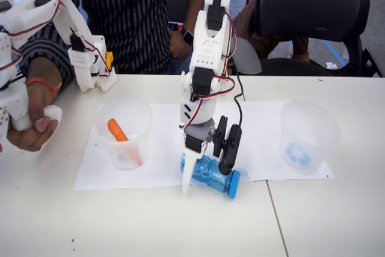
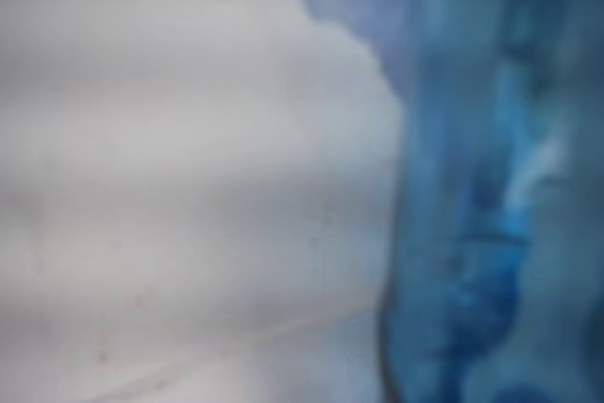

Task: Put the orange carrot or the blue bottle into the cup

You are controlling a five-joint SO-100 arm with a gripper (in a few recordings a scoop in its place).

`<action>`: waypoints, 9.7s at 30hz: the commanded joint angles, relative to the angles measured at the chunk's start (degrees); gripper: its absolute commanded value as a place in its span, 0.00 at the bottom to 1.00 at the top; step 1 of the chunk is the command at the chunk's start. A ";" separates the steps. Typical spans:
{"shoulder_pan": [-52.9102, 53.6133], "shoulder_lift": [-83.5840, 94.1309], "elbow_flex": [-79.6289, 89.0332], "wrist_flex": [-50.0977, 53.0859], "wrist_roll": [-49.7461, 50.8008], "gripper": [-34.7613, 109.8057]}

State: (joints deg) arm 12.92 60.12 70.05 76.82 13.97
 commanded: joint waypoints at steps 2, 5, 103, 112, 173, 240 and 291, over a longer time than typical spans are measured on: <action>0.70 2.90 -5.10 1.05 0.88 0.56; 0.97 2.99 -5.10 1.05 0.88 0.49; -40.08 45.35 16.00 -4.57 1.14 0.34; -40.87 46.05 16.70 -4.75 0.97 0.35; -42.28 43.51 20.13 -5.27 0.79 0.35; -41.75 46.05 14.94 -4.66 0.79 0.47; -40.52 69.79 0.26 22.76 -3.43 0.47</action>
State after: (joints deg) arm -27.86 118.56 66.88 99.05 10.02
